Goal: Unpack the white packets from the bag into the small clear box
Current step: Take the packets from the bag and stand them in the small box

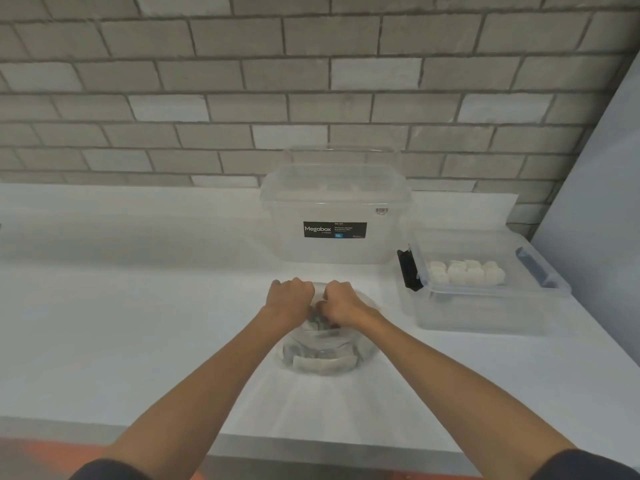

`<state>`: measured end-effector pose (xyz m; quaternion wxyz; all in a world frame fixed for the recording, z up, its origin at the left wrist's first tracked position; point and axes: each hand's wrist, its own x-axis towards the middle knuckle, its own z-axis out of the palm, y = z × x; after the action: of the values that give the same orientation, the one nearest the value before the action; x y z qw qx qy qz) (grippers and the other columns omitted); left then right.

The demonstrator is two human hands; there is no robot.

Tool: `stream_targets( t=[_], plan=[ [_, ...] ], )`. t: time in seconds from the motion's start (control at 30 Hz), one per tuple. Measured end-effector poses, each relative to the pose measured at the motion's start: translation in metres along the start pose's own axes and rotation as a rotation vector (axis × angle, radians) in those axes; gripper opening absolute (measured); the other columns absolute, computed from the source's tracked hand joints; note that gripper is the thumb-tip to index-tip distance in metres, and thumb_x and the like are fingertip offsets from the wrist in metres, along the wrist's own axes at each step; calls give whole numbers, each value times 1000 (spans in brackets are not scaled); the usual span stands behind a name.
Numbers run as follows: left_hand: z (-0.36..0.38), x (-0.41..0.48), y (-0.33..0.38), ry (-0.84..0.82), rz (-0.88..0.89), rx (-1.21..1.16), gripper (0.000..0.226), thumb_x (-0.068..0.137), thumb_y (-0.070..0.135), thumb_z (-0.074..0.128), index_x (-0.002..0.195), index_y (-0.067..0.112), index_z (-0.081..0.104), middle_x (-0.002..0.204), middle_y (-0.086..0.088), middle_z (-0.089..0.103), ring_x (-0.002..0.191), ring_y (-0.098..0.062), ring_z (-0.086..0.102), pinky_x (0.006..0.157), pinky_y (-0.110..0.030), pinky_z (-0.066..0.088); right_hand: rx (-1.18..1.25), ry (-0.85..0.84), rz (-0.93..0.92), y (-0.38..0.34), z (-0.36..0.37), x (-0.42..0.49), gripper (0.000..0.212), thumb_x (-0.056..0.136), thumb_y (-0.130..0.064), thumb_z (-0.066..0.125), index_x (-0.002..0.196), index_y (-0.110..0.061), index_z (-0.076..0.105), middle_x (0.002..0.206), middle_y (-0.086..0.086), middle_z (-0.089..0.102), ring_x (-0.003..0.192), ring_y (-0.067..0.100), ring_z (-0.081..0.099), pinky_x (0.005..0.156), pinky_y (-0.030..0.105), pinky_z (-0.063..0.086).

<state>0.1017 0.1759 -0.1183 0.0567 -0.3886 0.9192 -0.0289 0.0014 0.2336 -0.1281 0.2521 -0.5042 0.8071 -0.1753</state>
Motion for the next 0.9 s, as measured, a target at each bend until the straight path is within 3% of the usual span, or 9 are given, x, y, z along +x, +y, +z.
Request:
stream_targets(
  t=[0.13, 0.27, 0.37, 0.5, 0.57, 0.63, 0.73, 0.8, 0.9],
  plan=[
    [8, 1, -2, -41, -30, 65, 35, 94, 41, 47, 111, 13, 61, 113, -3, 64, 109, -23, 57, 90, -34, 36, 167, 23, 78, -3, 4, 3, 9, 84, -1, 56, 80, 2, 64, 76, 12, 57, 54, 18, 49, 49, 23, 43],
    [12, 0, -6, -101, -46, 7, 55, 86, 62, 50, 114, 17, 60, 118, -2, 58, 115, -24, 51, 94, -38, 34, 297, 26, 128, -3, -1, 2, 12, 83, 5, 57, 88, 7, 68, 64, 12, 59, 45, 15, 52, 43, 21, 46],
    [12, 0, -11, -95, -62, -84, 49, 84, 61, 54, 109, 20, 62, 115, 0, 58, 114, -23, 50, 92, -39, 33, 381, 38, 133, -1, -11, -2, 9, 84, 3, 60, 90, 6, 67, 61, 12, 62, 45, 15, 57, 48, 24, 52],
    [6, -2, -22, -40, -83, -423, 29, 82, 48, 65, 102, 28, 64, 106, 14, 60, 110, -15, 52, 91, -38, 29, 445, 68, 133, 7, -26, -7, 9, 85, 1, 61, 78, -4, 65, 65, 11, 65, 52, 16, 61, 51, 22, 54],
    [2, -2, -28, -19, -88, -648, 10, 81, 41, 68, 85, 32, 67, 95, 21, 64, 106, -11, 57, 96, -39, 34, 484, 71, 151, 14, -32, -9, 9, 85, 0, 62, 77, -5, 65, 67, 11, 66, 55, 16, 63, 50, 20, 52],
    [-3, -1, -34, 1, -75, -838, 6, 75, 38, 69, 72, 33, 67, 89, 17, 69, 99, -12, 62, 97, -42, 42, 550, 45, 165, 19, -35, -11, 6, 84, 0, 63, 80, -3, 65, 66, 13, 67, 55, 16, 63, 49, 20, 50],
    [-15, -5, -35, -13, -35, -997, 4, 82, 27, 68, 78, 26, 68, 92, 3, 71, 88, -16, 63, 76, -27, 51, 708, 16, 168, 21, -39, -14, 6, 86, 2, 62, 81, -2, 62, 69, 14, 66, 56, 17, 65, 48, 22, 49],
    [-20, -7, -33, -46, -42, -1029, 7, 86, 24, 68, 91, 18, 67, 90, -2, 68, 77, -15, 60, 60, -18, 43, 823, 6, 176, 21, -42, -16, 8, 88, 4, 60, 84, -3, 59, 73, 14, 65, 57, 16, 66, 48, 22, 48],
    [-20, -8, -31, -71, -83, -1064, 25, 83, 30, 73, 102, 15, 65, 90, -2, 67, 74, -15, 60, 59, -19, 41, 963, -9, 198, 20, -46, -18, 8, 91, 5, 56, 89, -3, 57, 77, 15, 64, 60, 16, 68, 50, 23, 49]
  ],
)
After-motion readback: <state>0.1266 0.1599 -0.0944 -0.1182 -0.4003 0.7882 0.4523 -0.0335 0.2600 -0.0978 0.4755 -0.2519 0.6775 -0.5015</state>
